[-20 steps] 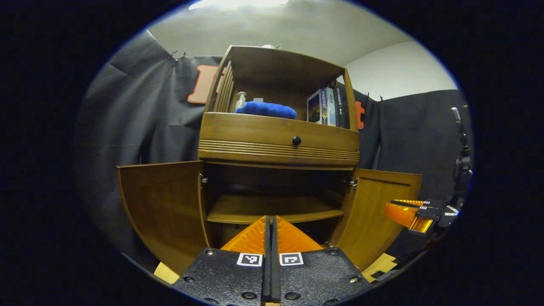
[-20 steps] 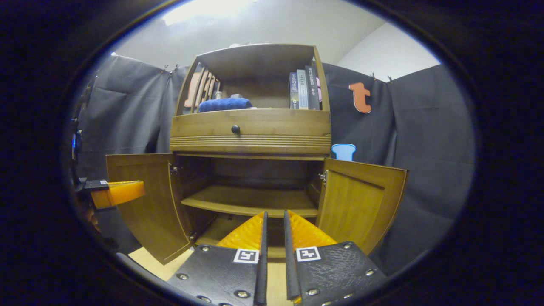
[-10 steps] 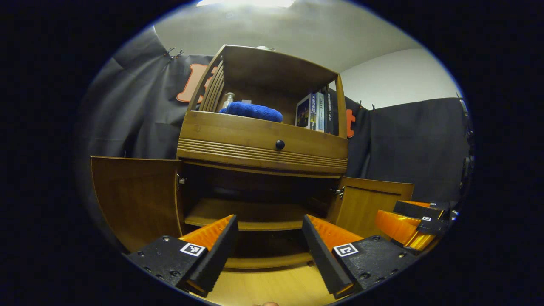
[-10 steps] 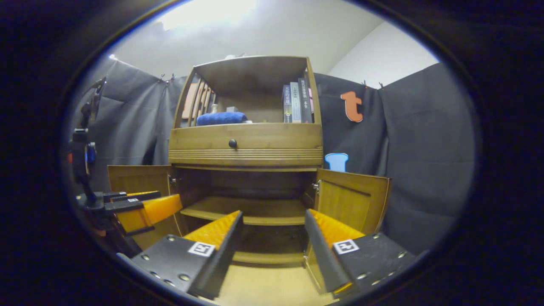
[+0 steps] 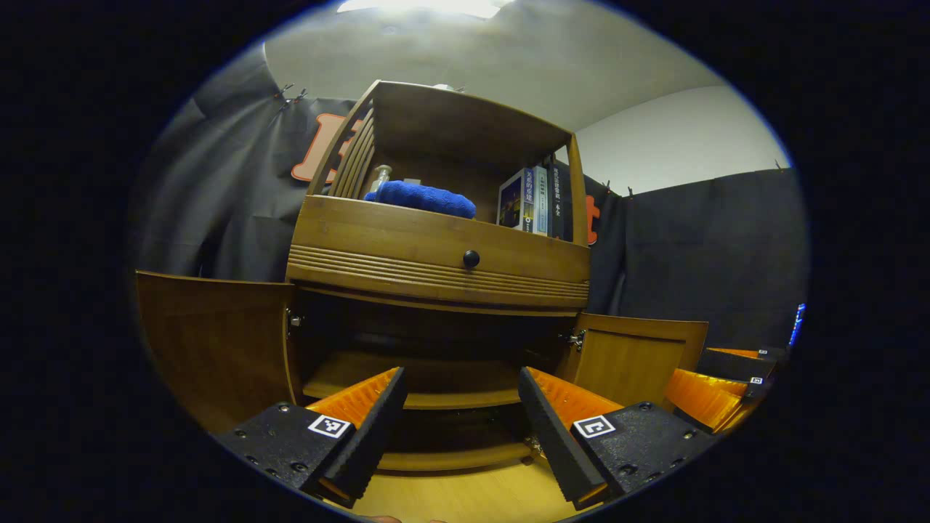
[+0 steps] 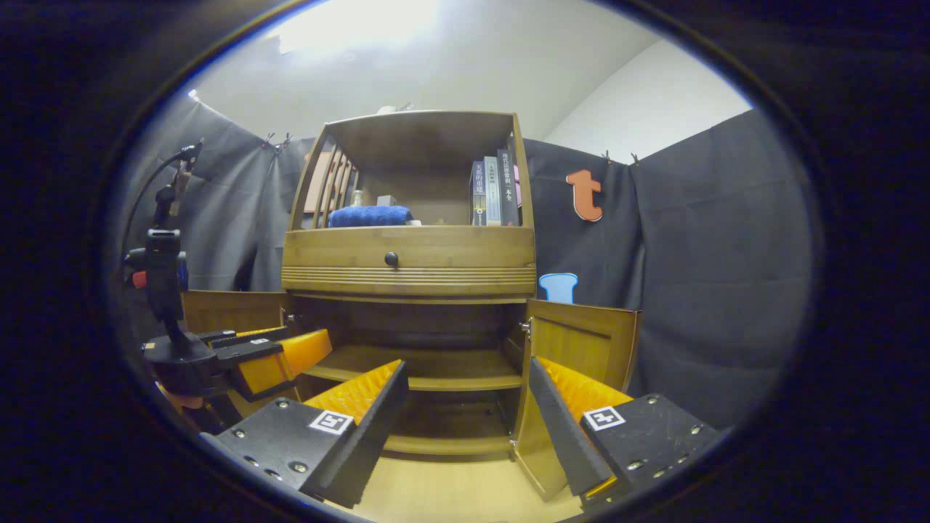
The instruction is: Open the right door of the double-door shoe cabinet with the right hand, and open the left door with the left hand.
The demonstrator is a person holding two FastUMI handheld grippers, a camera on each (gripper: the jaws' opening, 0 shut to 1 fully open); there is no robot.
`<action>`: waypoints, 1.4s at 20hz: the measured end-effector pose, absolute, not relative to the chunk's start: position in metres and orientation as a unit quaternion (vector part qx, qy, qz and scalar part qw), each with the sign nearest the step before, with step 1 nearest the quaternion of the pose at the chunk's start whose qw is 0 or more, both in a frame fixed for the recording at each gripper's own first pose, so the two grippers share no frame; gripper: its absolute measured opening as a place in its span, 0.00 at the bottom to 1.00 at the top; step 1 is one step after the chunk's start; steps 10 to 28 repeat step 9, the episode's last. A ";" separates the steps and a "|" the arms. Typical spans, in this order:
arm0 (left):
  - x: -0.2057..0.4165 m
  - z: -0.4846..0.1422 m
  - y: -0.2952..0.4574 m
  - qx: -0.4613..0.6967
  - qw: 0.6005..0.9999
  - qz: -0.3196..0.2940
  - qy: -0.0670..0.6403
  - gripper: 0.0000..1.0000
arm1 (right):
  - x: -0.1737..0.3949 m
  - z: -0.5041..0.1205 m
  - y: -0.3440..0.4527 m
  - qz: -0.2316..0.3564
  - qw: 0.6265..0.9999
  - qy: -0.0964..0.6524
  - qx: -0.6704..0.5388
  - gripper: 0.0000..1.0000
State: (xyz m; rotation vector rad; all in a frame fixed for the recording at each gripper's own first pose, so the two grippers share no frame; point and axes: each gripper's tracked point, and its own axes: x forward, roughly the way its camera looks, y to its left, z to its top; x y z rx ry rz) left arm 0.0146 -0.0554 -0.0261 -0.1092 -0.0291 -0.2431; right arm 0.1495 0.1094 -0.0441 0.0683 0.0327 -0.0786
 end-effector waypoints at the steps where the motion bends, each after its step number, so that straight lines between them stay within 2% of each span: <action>1: 0.014 -0.028 -0.062 -0.055 0.989 -0.134 -0.011 0.95 | 0.148 -0.043 0.108 -0.044 0.998 0.015 0.038 0.99; 2: 0.013 -0.028 -0.068 -0.060 0.987 -0.147 -0.010 0.93 | 0.146 -0.042 0.108 -0.048 0.998 0.012 0.045 1.00; 3: 0.012 -0.028 -0.075 -0.065 0.985 -0.157 -0.009 0.96 | 0.144 -0.042 0.106 -0.053 0.997 0.012 0.053 1.00; 4: 0.013 -0.027 -0.079 -0.069 0.984 -0.165 -0.009 0.95 | 0.141 -0.043 0.102 -0.060 0.996 0.012 0.058 0.97; 9: -0.001 -0.037 -0.127 -0.059 0.970 -0.237 0.001 0.95 | 0.113 -0.050 0.075 -0.110 0.992 0.024 0.064 0.99; 28: -0.001 -0.037 -0.127 -0.059 0.970 -0.237 0.001 0.95 | 0.113 -0.050 0.075 -0.110 0.992 0.024 0.064 0.99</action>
